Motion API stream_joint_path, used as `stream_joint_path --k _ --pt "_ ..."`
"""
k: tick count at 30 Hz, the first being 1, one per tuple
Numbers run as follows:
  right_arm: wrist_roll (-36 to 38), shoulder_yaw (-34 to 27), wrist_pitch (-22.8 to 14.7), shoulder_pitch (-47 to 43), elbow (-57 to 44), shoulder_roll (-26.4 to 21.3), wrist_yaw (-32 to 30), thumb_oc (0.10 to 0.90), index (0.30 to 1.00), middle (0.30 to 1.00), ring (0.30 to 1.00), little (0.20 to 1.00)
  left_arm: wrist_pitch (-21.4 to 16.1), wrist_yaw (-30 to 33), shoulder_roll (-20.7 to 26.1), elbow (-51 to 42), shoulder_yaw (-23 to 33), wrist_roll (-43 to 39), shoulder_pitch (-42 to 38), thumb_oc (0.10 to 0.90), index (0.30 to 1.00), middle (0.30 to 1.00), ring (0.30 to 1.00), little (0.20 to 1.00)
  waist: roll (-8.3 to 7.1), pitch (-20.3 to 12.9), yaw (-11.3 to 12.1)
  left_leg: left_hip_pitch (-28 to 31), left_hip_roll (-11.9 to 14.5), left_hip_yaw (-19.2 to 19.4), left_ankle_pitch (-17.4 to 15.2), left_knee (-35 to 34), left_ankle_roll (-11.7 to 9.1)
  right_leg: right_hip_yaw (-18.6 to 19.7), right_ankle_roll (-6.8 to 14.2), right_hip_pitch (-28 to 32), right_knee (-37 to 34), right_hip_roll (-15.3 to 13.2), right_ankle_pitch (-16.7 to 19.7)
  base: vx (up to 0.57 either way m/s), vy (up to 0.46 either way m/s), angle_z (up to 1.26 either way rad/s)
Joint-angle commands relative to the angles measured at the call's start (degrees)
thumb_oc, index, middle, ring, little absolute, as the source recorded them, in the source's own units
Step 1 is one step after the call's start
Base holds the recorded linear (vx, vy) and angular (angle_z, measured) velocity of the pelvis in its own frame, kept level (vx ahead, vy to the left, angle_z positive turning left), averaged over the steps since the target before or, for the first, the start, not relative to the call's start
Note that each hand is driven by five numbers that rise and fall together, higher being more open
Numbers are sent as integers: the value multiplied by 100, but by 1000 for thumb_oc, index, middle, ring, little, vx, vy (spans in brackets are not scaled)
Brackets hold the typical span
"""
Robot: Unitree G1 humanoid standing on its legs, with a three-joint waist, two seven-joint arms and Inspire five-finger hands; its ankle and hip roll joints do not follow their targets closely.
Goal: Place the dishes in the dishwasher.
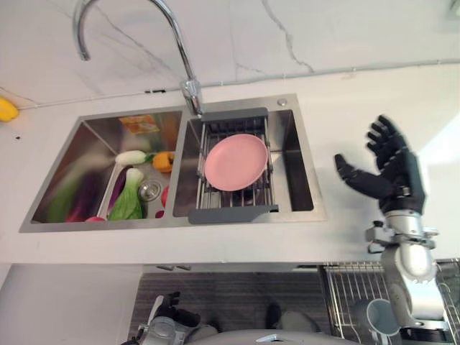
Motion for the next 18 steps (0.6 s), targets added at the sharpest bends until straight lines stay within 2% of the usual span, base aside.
stream_joint_path --k 1,5,8,10,11,12,16,17,18 --pt "-304 -125 -578 -98 -783 -31 255 800 900 900 900 900 -137 122 174 214 -160 231 30 800 900 900 900 900 -203 -380 232 30 258 50 725 -343 -136 -338 1390 416 -892 -1301 819 0 0 0" --pt "-637 -209 -589 -62 -993 -192 220 800 900 900 900 900 -104 141 155 333 -96 276 101 800 900 900 900 900 -211 -383 275 14 276 26 732 -337 -154 -410 1396 479 -914 -1291 797 16 -3 7" --pt "-1700 -350 -603 -156 -1206 -682 81 800 900 900 900 900 -116 179 177 363 -23 435 128 800 900 900 900 900 -229 -383 308 12 289 13 750 -343 -175 -468 1406 500 -912 -1275 801 17 2 12" --pt "-1717 -345 -601 -157 -1207 -688 70 800 900 900 900 900 -116 180 167 363 -22 437 127 800 900 900 900 900 -218 -380 304 14 291 12 749 -343 -177 -469 1406 503 -911 -1272 800 0 0 0" --pt "-2314 -411 -581 -201 -1347 -1244 100 800 900 900 900 900 -123 206 177 379 40 535 150 800 900 900 900 900 -241 -374 326 28 307 5 755 -346 -194 -502 1414 533 -914 -1256 797 20 6 4" --pt "-2516 -415 -545 -193 -1331 -1527 172 800 900 900 900 900 -116 182 174 378 48 566 165 800 900 900 900 900 -247 -379 334 28 318 -3 756 -346 -202 -515 1417 546 -916 -1249 792 30 4 10" --pt "-3036 -505 -462 -79 -1443 -2430 464 800 900 900 900 900 -105 120 189 411 105 617 177 800 900 900 900 900 -299 -400 359 27 330 -27 754 -345 -220 -569 1432 582 -920 -1242 781 13 5 8" --pt "-3036 -505 -462 -79 -1443 -2430 464 800 900 900 900 900 -105 120 189 411 105 617 177 800 900 900 900 900 -299 -400 359 27 330 -27 754 -345 -220 -569 1432 582 -920 -1242 781 14 11 5" --pt "-3209 -531 -442 -37 -1440 -2714 571 800 900 900 900 900 -102 78 189 384 105 620 184 800 900 900 900 900 -307 -400 360 44 332 -28 747 -346 -227 -575 1434 598 -919 -1236 778 0 0 0"
